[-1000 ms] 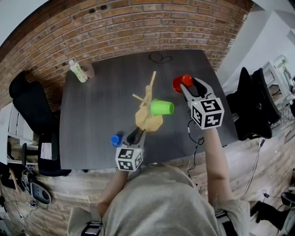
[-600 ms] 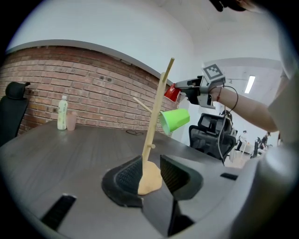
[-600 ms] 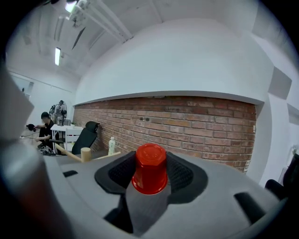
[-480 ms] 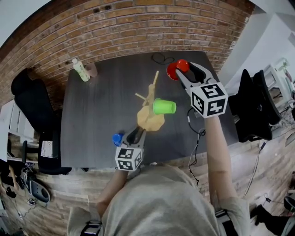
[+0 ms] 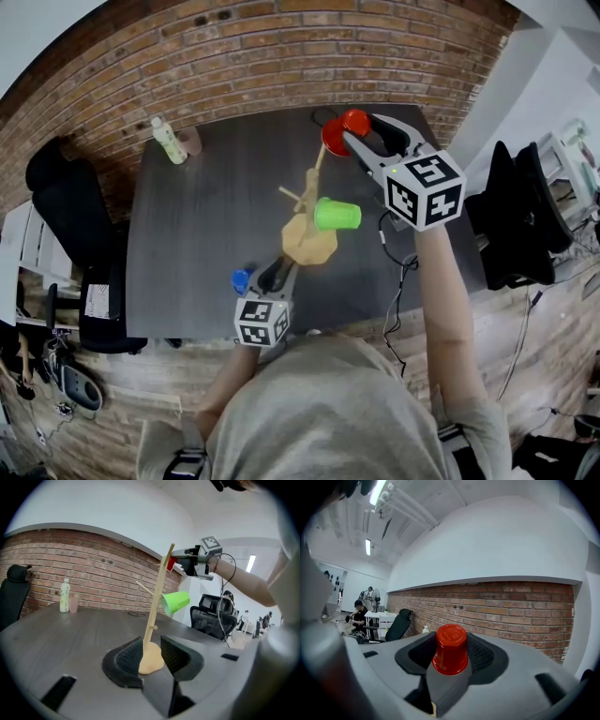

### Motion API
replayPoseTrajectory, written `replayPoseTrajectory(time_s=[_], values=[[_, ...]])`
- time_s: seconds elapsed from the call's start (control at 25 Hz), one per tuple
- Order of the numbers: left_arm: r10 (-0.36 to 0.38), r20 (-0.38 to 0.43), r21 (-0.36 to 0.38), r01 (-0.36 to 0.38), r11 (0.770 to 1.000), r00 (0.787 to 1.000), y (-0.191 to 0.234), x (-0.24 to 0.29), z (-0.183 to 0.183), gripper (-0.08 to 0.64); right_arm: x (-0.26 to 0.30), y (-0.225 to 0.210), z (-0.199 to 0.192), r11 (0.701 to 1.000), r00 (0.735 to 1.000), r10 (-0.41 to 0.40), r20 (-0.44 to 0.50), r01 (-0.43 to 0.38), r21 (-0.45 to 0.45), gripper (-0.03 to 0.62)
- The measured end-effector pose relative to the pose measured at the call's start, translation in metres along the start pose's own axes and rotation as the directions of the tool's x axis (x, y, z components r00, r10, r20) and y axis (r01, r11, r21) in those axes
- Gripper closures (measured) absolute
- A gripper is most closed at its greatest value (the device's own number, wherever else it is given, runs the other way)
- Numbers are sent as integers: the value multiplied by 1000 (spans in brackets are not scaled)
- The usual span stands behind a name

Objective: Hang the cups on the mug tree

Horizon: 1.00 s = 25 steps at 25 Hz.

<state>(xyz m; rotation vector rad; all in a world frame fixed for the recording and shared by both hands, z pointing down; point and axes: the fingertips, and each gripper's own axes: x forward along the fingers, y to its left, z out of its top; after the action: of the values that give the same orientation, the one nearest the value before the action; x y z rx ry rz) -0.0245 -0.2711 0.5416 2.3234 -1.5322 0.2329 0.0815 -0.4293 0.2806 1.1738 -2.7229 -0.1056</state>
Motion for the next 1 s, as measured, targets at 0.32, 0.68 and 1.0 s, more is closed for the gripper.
replayPoseTrajectory(time_s=[0.32,0.68,1.0], values=[[2,-7,1,-2,1000,1000,0,-3,-3,446,8,16,-6,996,995,91,-47,-90,12,388],[1,-10,-2,-1,1000,1000,2,0,-5,446,15,26,-15,967,972,224,-70,-213,137,383],[0,-17,-7,0,1000,1000,3,1,-7,446,25,21,-18,963,976,213,-48,-202,178,370]])
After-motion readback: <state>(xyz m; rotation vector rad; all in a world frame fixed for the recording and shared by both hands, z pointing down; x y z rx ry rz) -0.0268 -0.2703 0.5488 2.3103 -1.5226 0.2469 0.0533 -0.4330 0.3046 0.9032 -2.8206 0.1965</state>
